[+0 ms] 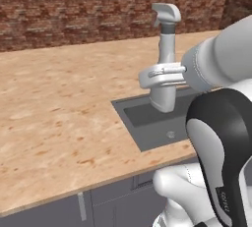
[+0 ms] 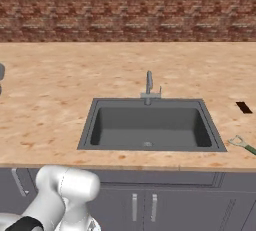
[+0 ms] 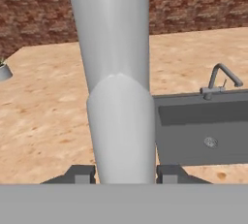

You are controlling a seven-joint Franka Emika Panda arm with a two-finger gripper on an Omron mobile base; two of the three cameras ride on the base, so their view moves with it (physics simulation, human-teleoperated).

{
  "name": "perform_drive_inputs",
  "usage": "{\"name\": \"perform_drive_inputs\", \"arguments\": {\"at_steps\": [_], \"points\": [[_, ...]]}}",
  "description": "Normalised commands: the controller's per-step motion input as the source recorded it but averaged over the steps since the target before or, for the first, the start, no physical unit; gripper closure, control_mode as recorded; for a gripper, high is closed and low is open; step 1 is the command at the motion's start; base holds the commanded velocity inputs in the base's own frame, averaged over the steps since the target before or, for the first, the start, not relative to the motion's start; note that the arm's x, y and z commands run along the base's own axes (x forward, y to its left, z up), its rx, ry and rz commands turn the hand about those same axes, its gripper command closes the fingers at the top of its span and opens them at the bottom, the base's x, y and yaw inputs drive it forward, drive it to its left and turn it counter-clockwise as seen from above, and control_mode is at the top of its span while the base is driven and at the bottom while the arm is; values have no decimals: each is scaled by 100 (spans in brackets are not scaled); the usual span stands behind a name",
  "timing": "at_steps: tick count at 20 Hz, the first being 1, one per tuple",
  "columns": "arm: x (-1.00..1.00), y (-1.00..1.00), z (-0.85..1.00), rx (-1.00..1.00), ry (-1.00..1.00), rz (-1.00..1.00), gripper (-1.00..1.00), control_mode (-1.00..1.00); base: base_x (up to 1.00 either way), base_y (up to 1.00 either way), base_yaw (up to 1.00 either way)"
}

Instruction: Open the cabinet. Pick the spray and place it next to the sink. Then close the cabinet.

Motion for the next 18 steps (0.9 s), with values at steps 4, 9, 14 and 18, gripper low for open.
{"name": "perform_drive_inputs", "arguments": {"at_steps": [4,9,14,18], "points": [[0,0,0,0,0,0,100,100,20,0,-1],[0,0,0,0,0,0,100,100,31,0,-1],[0,0,0,0,0,0,100,100,0,0,0],[0,0,0,0,0,0,100,-100,0,0,0]]}}
